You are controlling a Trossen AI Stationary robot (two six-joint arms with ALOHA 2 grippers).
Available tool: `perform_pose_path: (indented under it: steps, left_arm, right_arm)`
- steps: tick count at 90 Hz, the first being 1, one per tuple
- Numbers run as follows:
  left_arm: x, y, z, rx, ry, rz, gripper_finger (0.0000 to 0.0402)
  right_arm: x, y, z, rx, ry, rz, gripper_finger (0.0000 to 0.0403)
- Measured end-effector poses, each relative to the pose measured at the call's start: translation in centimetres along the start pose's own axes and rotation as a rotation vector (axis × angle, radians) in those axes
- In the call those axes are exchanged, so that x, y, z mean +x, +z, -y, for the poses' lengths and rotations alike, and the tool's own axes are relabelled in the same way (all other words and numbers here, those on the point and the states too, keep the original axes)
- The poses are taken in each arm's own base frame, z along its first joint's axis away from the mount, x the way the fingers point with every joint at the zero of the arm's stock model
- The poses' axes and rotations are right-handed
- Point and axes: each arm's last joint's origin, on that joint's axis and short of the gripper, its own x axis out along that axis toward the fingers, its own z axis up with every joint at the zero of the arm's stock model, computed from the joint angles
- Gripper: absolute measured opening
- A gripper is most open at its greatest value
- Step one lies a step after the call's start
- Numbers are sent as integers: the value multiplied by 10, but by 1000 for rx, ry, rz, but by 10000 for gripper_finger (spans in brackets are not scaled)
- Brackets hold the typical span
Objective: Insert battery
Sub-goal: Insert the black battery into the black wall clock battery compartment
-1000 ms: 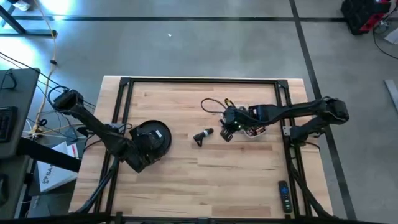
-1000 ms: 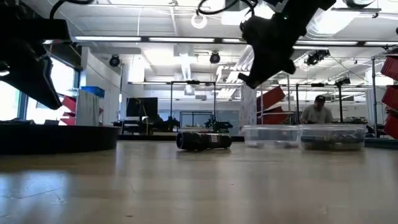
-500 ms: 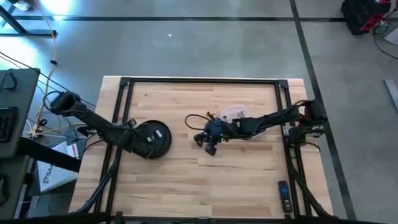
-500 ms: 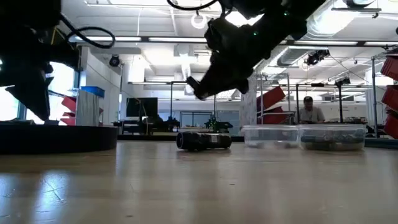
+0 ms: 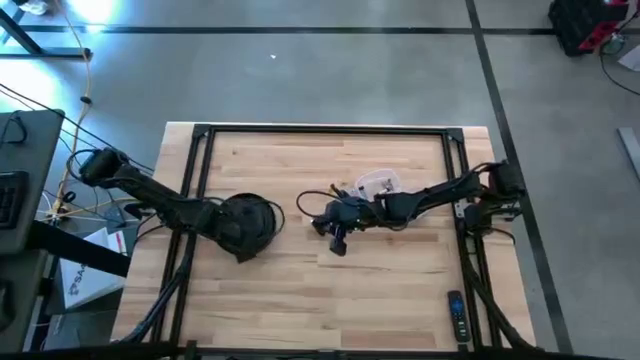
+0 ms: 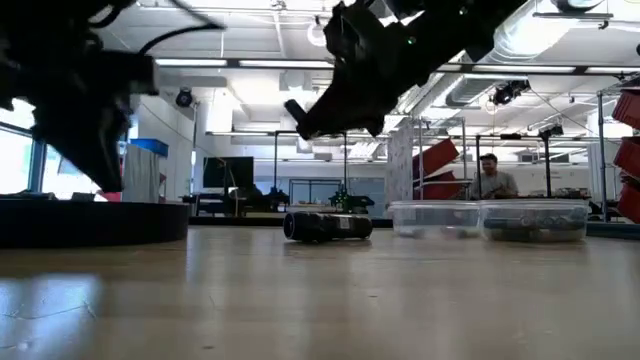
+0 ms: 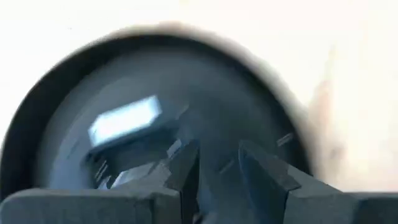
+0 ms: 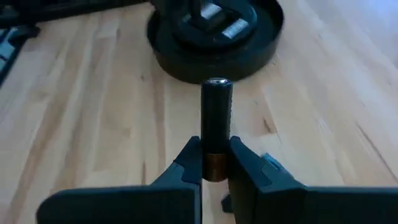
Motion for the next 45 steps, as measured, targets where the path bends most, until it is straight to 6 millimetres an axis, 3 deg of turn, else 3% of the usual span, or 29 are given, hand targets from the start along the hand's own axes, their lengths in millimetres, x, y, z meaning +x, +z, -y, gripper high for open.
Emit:
perform_pose_path:
  steps: [12,26,45]
  left_arm:
    - [-8,20,13,104,-77,189,95]
    - [-18,33,25,179,12,443,95]
    - [-24,30,39,256,124,695,95]
  right_arm:
    - [5,1,-7,-74,21,55,12]
    - [10,4,-12,-141,-1,142,12]
    - [9,12,-16,-228,-60,241,12]
